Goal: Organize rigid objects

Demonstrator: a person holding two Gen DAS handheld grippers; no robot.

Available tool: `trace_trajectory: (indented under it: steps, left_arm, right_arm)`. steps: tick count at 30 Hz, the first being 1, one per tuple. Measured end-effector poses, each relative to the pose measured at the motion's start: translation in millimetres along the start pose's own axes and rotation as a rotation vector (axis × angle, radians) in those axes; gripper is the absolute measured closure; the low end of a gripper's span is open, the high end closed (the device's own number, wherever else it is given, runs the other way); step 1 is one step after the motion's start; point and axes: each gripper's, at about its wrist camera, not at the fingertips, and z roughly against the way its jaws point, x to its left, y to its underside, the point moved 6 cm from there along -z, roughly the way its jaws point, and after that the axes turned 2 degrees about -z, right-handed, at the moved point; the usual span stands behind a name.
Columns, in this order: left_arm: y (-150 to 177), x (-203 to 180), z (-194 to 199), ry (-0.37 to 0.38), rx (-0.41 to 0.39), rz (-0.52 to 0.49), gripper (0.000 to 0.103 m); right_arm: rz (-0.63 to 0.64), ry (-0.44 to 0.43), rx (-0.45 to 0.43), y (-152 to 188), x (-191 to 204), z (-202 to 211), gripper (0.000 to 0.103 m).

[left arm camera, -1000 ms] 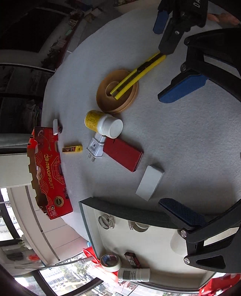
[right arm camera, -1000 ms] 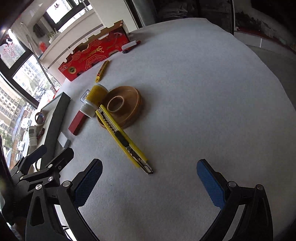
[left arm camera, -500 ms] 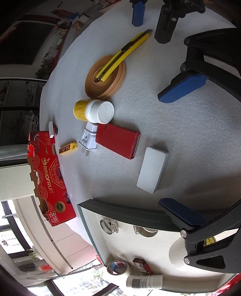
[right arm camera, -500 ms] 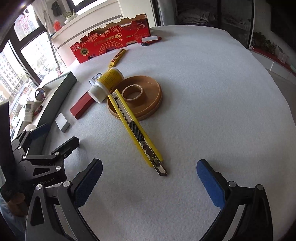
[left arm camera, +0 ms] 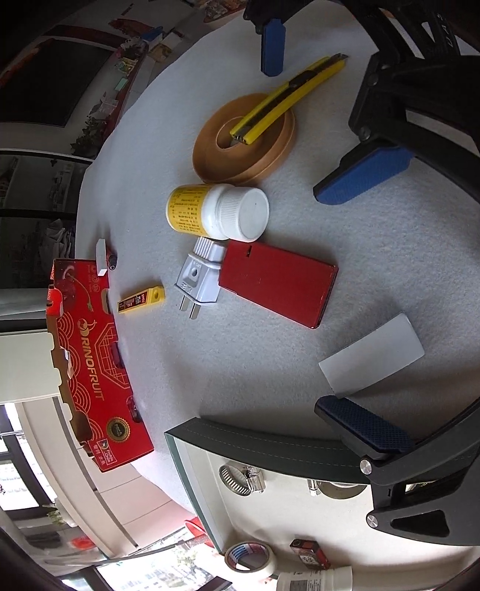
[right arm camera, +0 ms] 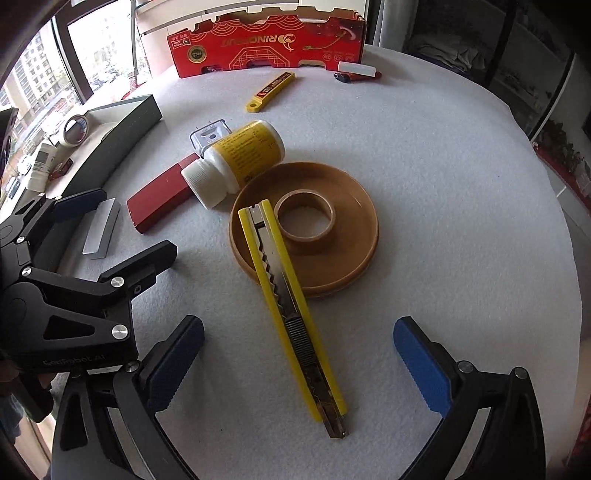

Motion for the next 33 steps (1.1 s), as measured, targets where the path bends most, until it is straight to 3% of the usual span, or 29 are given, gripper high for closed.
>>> trace_trajectory:
  steps: [3, 4, 5, 6, 7, 8, 9, 11, 14, 27, 33]
  left_arm:
    - [1.1, -2.8, 3.3, 0.01, 0.004, 0.002, 0.008]
    - [1.4, -5.0, 5.3, 0.011, -0.001, -0.011, 0.011]
    - [2.4, -9.1, 8.0, 0.048, -0.001, -0.019, 0.027]
    - [3.0, -12.1, 11.0, 0.066, -0.001, -0.021, 0.039]
    - [4.1, -15.5, 12.9, 0.064, 0.002, -0.039, 0.044]
    - [5.4, -18.8, 15.3, 0.077, 0.004, -0.048, 0.061]
    - [7.7, -20.6, 17.9, 0.079, 0.008, -0.051, 0.08]
    - [13.0, -22.4, 22.2, 0.098, 0.022, -0.028, 0.093]
    - [25.5, -21.4, 34.0, 0.157, 0.018, 0.046, 0.096]
    - [68.0, -15.3, 81.7, 0.187, -0.032, 0.131, 0.096]
    - [75.6, -5.1, 72.1, 0.15, -0.01, 0.17, 0.096]
  right_arm:
    - [0.018, -0.004, -0.024, 4.6, 3.4, 4.8, 0.011]
    - [0.029, -0.008, -0.036, 6.7, 5.1, 8.7, 0.027]
    - [0.041, -0.015, -0.045, 8.2, 7.5, 12.7, 0.043]
    - [0.054, -0.021, -0.049, 9.1, 10.1, 15.7, 0.052]
    - [0.062, -0.023, -0.049, 10.4, 11.2, 18.2, 0.067]
    - [0.063, -0.026, -0.044, 11.7, 11.1, 20.0, 0.082]
    - [0.059, -0.022, -0.039, 13.4, 10.3, 21.2, 0.086]
    - [0.039, -0.023, -0.038, 18.0, 6.9, 23.7, 0.086]
    - [0.0, -0.029, -0.045, 28.2, 0.6, 28.8, 0.086]
    - [-0.212, -0.234, -0.04, 66.6, -20.8, 57.9, 0.086]
    - [-0.224, -0.228, -0.005, 76.5, -27.6, 52.6, 0.085]
